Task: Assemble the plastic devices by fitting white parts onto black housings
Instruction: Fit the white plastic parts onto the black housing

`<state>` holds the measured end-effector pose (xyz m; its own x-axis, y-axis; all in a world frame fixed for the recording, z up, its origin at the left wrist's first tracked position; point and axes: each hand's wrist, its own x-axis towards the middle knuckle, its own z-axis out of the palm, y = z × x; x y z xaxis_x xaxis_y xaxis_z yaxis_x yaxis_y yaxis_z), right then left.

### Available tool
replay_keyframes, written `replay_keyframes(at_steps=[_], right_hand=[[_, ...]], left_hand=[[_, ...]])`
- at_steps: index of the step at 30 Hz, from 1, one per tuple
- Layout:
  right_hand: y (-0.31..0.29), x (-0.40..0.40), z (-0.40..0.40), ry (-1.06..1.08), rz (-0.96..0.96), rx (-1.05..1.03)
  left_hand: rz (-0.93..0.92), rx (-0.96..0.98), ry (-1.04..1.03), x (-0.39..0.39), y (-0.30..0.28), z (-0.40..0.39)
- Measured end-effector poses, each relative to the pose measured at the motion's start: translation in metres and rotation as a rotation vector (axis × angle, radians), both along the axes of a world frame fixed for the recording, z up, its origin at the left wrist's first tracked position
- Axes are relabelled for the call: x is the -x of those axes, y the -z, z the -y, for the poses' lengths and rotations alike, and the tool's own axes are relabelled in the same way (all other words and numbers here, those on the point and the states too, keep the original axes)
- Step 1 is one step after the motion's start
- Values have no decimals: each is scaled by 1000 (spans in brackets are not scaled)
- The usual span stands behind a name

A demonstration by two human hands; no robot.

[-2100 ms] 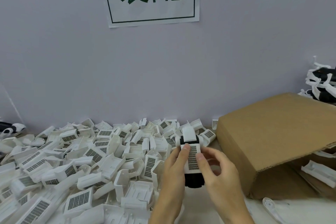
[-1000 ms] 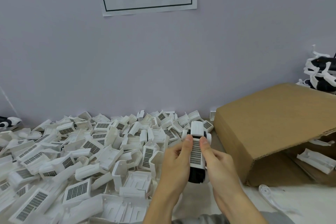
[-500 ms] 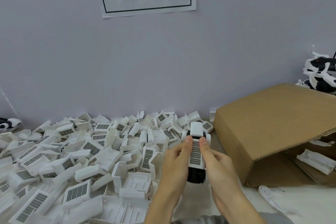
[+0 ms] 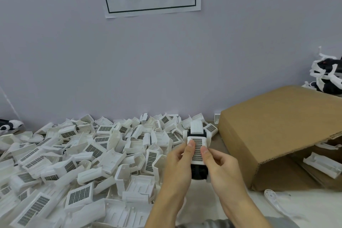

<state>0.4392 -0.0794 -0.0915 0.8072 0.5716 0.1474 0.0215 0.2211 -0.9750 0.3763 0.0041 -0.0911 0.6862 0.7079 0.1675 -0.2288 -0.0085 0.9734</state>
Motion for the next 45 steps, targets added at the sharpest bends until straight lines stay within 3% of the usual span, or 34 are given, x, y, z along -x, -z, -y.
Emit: replay_keyframes(at_steps=[9,14,23,29,38,41,45], right_hand=[[0,-1,-1,81,-16,-45],[2,-4,1,-21,-71,-74],[1,-3,2,26,79,-64],[7,-1,-3,36,96,-40],[12,3,-2,160,310,88],[10,2,-2,275,369,105],[8,-1,1,372,266,78]], left_hand=[[59,105,150,0,1,2],[55,107,110,-2,3,1],[17,43,69,0,1,2],[70,164,104,0,-1,2],[175,305,235,0,-6,2],[169,284,176,0,-7,2],[104,247,-93,-1,-5,-3]])
